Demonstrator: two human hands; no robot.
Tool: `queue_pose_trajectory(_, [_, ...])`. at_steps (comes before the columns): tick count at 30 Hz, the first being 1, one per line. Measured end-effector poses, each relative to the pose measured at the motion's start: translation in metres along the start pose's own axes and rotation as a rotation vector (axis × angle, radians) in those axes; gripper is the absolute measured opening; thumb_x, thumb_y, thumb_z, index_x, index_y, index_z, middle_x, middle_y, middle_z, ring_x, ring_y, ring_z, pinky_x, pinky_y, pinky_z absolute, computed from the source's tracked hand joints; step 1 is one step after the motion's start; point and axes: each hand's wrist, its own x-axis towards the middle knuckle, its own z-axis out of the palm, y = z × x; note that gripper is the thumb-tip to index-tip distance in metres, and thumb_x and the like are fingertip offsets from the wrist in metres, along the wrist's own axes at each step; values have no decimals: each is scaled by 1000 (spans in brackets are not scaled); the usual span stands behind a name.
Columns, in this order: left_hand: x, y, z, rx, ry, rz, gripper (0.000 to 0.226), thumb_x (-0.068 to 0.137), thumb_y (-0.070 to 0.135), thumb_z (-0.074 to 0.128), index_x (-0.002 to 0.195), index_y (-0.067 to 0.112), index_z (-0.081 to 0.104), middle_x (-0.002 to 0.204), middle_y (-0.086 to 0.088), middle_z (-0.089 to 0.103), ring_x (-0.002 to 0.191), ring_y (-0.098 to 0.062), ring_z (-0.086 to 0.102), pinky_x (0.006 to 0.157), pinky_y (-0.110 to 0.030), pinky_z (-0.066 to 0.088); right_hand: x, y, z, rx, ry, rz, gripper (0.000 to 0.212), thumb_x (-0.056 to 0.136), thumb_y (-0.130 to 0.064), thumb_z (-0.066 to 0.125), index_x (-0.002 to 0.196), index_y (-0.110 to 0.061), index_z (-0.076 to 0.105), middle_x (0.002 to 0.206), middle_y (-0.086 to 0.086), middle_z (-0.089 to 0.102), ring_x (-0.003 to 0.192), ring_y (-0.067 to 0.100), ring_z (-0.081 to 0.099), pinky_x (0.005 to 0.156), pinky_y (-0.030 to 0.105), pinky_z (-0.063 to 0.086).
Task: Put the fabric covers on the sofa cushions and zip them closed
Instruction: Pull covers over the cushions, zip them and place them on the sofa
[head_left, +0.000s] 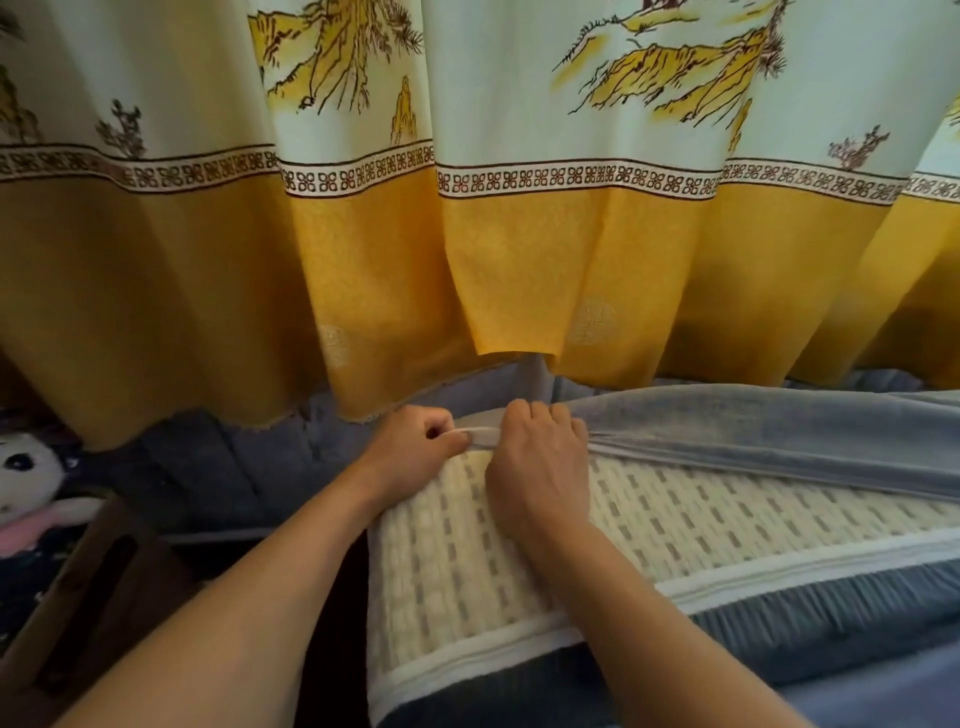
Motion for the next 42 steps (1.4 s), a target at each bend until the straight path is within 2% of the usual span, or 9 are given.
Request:
queue_pose_trajectory(3, [-5, -10, -3, -213, -59, 3, 41, 85, 30, 65, 52, 20, 42, 52, 5, 38, 50, -9, 36, 57, -29, 29, 1, 2, 0, 16, 1, -12, 16, 84, -18, 24, 77, -21, 38, 72, -1, 45, 78, 24, 48, 72, 35, 22])
queue_pose_trajectory(6, [-8, -16, 2, -343, -2, 6, 41, 74, 41, 61, 47, 24, 36, 50, 7, 32, 48, -9, 31, 54, -30, 25, 4, 1, 2, 2, 8, -68, 22, 85, -26, 25, 69, -22, 39, 68, 2, 57, 69, 25, 53, 68, 35, 22])
queue_pose_trajectory(14, [-30, -10, 18, 239, 629, 259, 52, 86, 53, 40, 47, 20, 35, 42, -3, 46, 41, -25, 47, 42, -26, 25, 3, -3, 0, 80, 129, -145, 37, 85, -42, 22, 59, -22, 39, 64, 7, 63, 62, 30, 57, 52, 32, 18])
queue_pose_trajectory(19, [-68, 22, 19, 422, 543, 149, 54, 89, 63, 30, 55, 22, 37, 54, -7, 55, 51, -27, 54, 47, -28, 24, 2, 3, 2, 160, 197, -165, 34, 79, -44, 19, 57, -22, 35, 60, 12, 60, 60, 35, 55, 52, 32, 17])
queue_pose_trajectory(24, [-109, 43, 45, 494, 554, -86, 16, 92, 35, 49, 83, 28, 39, 84, 9, 46, 86, -17, 48, 69, -30, 29, 5, 4, -5, 158, 111, -148, 43, 94, -45, 28, 65, -21, 49, 76, 11, 67, 78, 34, 60, 60, 33, 26])
queue_pose_trajectory(27, [-110, 38, 51, 475, 727, -147, 19, 79, 17, 66, 74, 22, 48, 78, 0, 53, 77, -24, 49, 59, -31, 27, -8, 7, -21, 76, -24, -171, 42, 98, -49, 28, 78, -23, 55, 88, 7, 67, 86, 29, 60, 62, 34, 29])
queue_pose_trajectory(31, [-100, 40, 50, 460, 871, -208, 26, 79, 10, 59, 71, 23, 38, 73, 1, 48, 72, -21, 43, 55, -30, 23, -57, 19, -43, 143, -169, -370, 39, 87, -64, 40, 89, -25, 41, 90, 0, 60, 84, 22, 55, 66, 33, 29])
queue_pose_trajectory(36, [-109, 40, 54, 327, 922, -277, 15, 79, 8, 55, 81, 22, 53, 85, 4, 53, 87, -18, 50, 57, -28, 26, -63, 30, -57, 41, -363, -508, 82, 51, -75, 71, 108, -25, 39, 102, -6, 52, 92, 15, 50, 83, 32, 38])
queue_pose_trajectory(42, [-140, 38, 48, 486, 847, -61, 16, 74, 0, 56, 76, 16, 54, 69, -1, 58, 65, -24, 56, 49, -26, 26, -74, 30, -42, -49, -119, -461, 61, 60, -57, 78, 95, -22, 43, 92, -2, 60, 85, 22, 58, 75, 35, 38])
